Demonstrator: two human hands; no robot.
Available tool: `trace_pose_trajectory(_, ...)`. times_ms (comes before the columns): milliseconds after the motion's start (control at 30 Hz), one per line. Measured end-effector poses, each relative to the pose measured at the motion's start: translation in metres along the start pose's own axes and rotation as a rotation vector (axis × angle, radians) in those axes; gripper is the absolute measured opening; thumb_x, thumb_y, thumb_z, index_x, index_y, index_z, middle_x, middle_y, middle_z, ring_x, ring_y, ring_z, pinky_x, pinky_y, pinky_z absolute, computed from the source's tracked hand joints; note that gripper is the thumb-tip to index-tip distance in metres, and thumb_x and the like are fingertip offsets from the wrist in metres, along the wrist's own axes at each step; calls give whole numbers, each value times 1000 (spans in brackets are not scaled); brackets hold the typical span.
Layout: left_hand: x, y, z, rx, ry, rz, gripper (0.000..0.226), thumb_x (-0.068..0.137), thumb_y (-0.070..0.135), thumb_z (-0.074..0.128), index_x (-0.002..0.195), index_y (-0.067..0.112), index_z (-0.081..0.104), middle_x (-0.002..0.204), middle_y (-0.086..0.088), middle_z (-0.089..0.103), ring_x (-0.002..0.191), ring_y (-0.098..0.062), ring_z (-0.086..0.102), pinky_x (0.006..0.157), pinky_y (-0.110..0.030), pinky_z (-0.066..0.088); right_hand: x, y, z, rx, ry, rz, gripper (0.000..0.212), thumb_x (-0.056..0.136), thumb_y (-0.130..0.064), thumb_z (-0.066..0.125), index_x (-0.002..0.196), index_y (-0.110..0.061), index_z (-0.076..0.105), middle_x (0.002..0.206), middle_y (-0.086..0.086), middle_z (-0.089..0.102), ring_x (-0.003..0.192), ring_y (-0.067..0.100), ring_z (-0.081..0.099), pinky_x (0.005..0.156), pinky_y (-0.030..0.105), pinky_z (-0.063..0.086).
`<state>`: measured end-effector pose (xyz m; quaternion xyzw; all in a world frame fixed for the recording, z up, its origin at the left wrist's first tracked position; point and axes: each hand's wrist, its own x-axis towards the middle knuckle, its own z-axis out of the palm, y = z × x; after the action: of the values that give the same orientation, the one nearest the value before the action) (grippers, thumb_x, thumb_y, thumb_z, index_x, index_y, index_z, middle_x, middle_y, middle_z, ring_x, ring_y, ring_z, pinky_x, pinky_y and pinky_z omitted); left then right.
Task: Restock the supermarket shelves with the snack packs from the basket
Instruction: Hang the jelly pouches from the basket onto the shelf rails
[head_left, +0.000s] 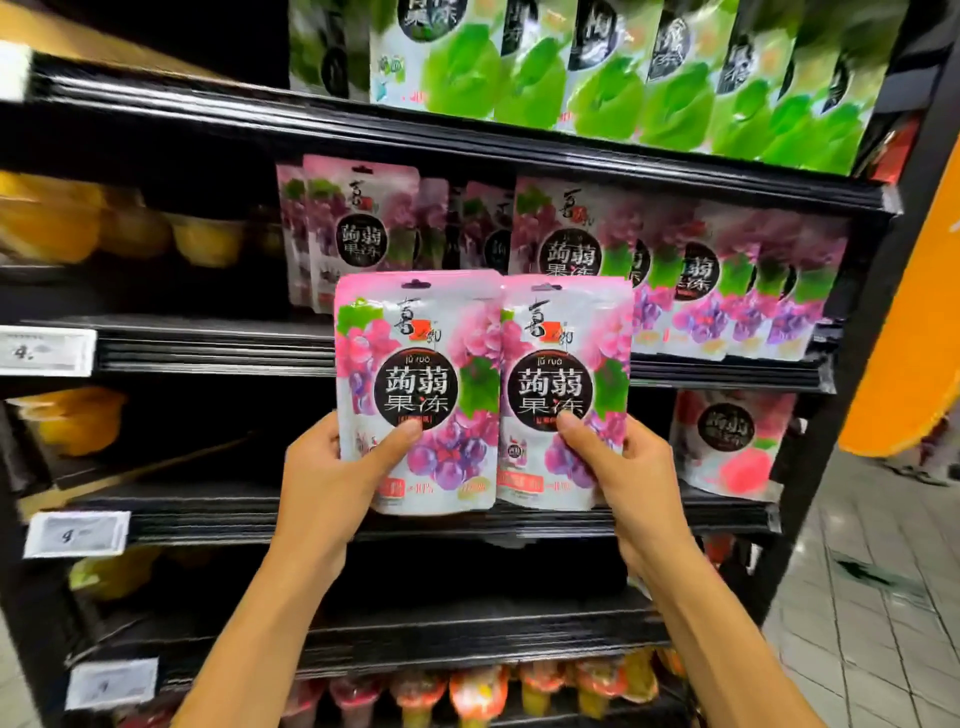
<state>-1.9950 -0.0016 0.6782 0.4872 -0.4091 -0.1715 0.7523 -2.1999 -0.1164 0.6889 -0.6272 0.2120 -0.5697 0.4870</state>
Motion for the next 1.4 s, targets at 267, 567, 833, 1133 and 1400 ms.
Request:
trace_pose_trajectory(267, 47, 33, 7, 24, 59, 21, 40, 62, 42, 82, 93, 17, 74, 85, -2, 78, 78, -18, 75, 54, -23, 54, 68, -20, 11, 1, 25, -58, 22, 79, -28, 80, 62, -15, 72, 62, 0, 70, 51, 3, 57, 52, 12, 44)
trace_pose_trajectory(567, 68, 43, -8, 34, 23, 20, 28, 73, 31, 82, 95, 17, 73, 87, -2, 78, 80, -20, 75, 56, -25, 57, 106, -43, 44, -16, 97, -87, 21, 80, -23, 80, 65, -13, 69, 57, -7, 68, 53, 3, 61, 54, 16, 48)
trace_pose_trajectory(833, 76, 39, -17, -14, 12, 3, 28, 72, 30, 82, 97, 20, 73, 90, -4, 78, 83, -23, 75, 62, -33, 60, 126, -41, 73, -101, 199, -117, 25, 82, -28, 78, 76, -6, 70, 60, -3, 65, 53, 3, 57, 58, 19, 45)
trace_pose_trajectory(1133, 73, 34, -17, -38, 1, 2, 34, 67, 36, 81, 97, 22, 73, 92, -2, 78, 83, -21, 75, 57, -27, 58, 120, -27, 63, -242, 97, -111, 41, 82, -33, 78, 100, -3, 56, 104, 14, 72, 90, 22, 67, 85, 37, 58)
trace_pose_trajectory(1400, 66, 29, -19, -37, 21, -9, 27, 76, 27, 79, 100, 17, 72, 90, -2, 78, 81, -19, 75, 53, -23, 55, 105, -22, 41, -460, 80, -218, 33, 80, -23, 80, 104, -10, 61, 69, -3, 56, 54, 6, 45, 60, 16, 44)
